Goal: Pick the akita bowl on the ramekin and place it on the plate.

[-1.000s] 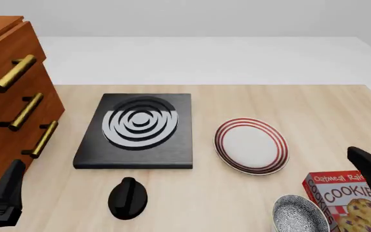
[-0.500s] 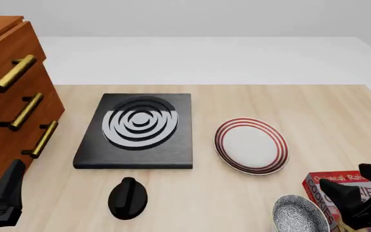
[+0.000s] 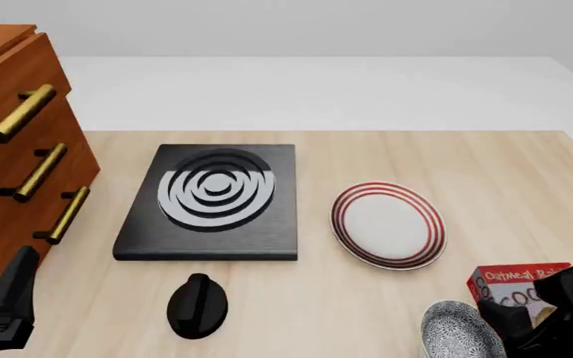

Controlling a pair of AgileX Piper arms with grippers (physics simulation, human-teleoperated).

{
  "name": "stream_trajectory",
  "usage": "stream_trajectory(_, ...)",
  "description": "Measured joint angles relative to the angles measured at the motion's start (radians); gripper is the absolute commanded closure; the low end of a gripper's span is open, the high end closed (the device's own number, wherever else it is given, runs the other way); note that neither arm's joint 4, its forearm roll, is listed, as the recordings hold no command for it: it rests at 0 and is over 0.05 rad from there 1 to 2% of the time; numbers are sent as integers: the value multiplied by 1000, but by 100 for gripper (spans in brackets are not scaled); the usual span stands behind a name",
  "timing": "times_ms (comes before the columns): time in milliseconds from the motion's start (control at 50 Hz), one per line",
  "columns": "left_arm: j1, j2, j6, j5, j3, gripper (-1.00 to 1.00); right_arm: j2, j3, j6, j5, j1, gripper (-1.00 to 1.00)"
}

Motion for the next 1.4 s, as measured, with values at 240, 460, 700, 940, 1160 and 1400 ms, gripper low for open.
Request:
stream_trajectory(240,0,0,0,0,0,-100,41,44,12,-48,-1,-100)
stream_trajectory(460,0,0,0,0,0,-100,73,77,23,-82,-4,-100)
stream_trajectory(700,0,0,0,0,0,-100,89,102,38,-99,-1,-100)
stream_trajectory(940,0,0,0,0,0,-100,117,128,51,-136,3,-100)
stream_trajectory(1160,0,0,0,0,0,-100,148,147,66,-172,10,-100)
stream_trajectory(1400,0,0,0,0,0,-100,166,164,81,-196,16,-100)
